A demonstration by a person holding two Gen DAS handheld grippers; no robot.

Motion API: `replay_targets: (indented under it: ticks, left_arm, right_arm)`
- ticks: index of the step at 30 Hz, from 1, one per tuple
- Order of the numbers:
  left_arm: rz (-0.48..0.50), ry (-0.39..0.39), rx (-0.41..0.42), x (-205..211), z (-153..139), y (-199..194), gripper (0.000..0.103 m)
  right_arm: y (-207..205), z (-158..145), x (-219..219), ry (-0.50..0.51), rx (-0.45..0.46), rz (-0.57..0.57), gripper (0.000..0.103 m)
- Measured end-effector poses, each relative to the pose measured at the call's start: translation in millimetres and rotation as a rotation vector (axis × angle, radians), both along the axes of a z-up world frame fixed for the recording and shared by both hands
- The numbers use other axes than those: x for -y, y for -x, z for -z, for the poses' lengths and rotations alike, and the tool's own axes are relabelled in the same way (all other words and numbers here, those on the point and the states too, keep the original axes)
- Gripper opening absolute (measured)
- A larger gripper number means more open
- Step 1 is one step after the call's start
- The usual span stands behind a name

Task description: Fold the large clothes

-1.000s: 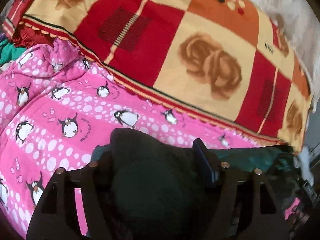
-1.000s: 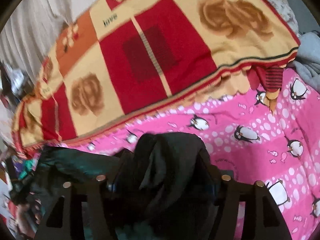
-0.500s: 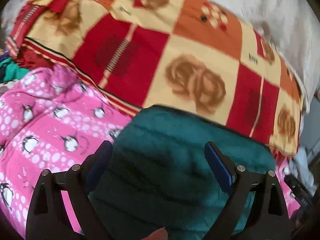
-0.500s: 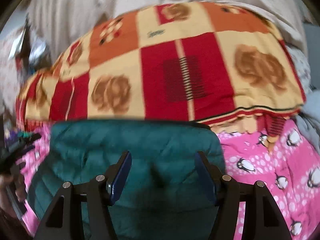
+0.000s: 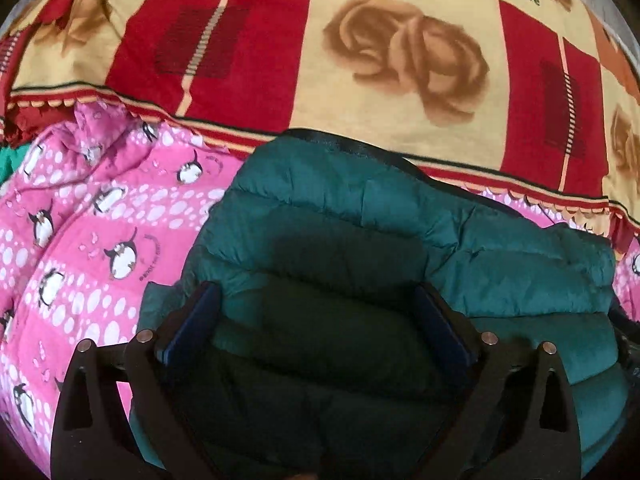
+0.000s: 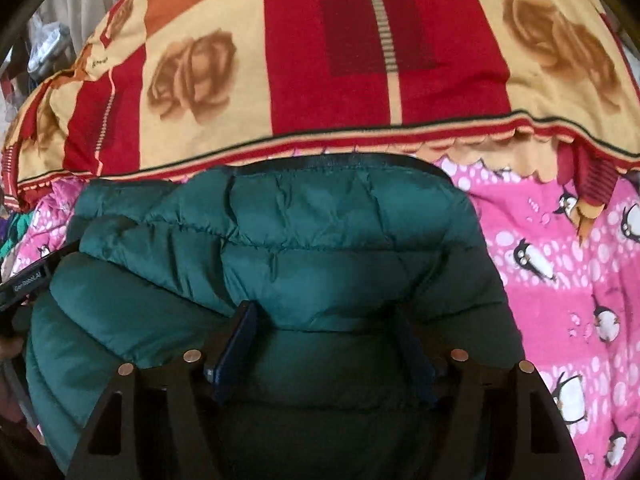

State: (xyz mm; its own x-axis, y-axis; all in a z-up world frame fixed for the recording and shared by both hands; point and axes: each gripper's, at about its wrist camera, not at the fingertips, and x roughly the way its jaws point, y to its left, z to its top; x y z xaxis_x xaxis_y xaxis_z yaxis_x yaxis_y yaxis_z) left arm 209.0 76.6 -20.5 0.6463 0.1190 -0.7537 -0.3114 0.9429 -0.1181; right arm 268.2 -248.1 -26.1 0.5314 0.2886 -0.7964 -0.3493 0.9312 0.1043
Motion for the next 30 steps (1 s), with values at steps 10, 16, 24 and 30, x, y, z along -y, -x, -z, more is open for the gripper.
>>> replay_targets:
  ticks: [10, 16, 24, 30]
  left_arm:
    - [0.021, 0.034, 0.065, -3.4, -20.1, 25.5, 0.097]
    - [0.118, -0.008, 0.2, 43.2, -48.0, 79.0, 0.097]
    - [0.129, -0.107, 0.077, 75.5, -10.5, 71.1, 0.098]
    - [0.134, -0.11, 0.075, 72.3, -7.4, 70.3, 0.098]
  right_arm:
    - [25.0, -33.3, -1.4, 0.018, 0.092, -0.02, 0.068]
    - [97.1, -77.8, -5.4, -0.089, 0.27, -0.087, 0.068]
    - [110.3, -19.2, -28.4, 0.039, 0.176, -0.107, 0.072]
    - [110.6, -13.1, -28.0, 0.061, 0.181, -0.109, 0.074]
